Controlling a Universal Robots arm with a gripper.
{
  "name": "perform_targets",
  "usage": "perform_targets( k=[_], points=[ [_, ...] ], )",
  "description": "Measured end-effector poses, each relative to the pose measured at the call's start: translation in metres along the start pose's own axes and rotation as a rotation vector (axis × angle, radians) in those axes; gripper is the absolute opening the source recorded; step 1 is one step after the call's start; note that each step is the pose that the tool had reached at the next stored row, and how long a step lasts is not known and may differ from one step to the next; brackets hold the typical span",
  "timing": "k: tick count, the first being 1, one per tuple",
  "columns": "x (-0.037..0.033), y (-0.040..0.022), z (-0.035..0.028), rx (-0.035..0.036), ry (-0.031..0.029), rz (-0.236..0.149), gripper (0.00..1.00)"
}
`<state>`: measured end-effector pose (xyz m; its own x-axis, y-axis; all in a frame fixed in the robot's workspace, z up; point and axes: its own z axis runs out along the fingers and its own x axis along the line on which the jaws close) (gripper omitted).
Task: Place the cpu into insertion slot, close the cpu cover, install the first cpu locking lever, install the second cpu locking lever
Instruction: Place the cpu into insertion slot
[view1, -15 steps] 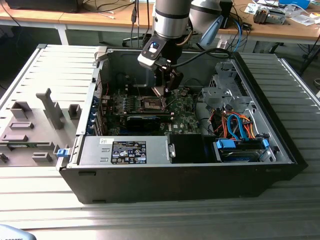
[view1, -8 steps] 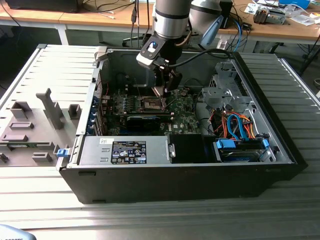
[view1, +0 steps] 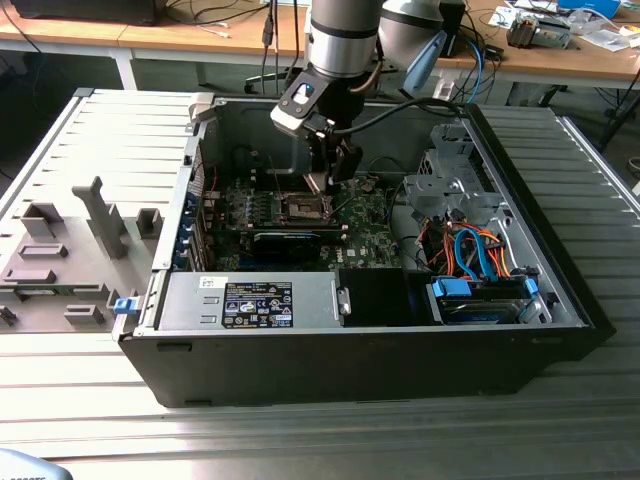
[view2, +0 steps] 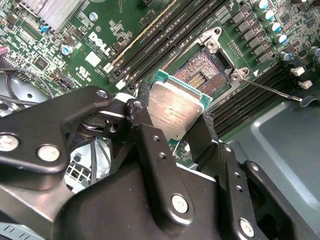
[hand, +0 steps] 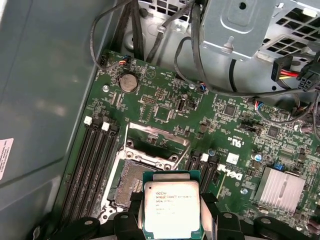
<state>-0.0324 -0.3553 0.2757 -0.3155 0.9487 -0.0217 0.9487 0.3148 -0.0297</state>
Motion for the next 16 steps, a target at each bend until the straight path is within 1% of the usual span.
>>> perform_targets(
  k=[4,16],
  points=[
    [0.0000,0.0000,0.0002,0.0004,0.0007,0.021,0.54],
    [0.0000,0.0000,0.0011,0.0012,0.0018,0.059,0.54]
  ],
)
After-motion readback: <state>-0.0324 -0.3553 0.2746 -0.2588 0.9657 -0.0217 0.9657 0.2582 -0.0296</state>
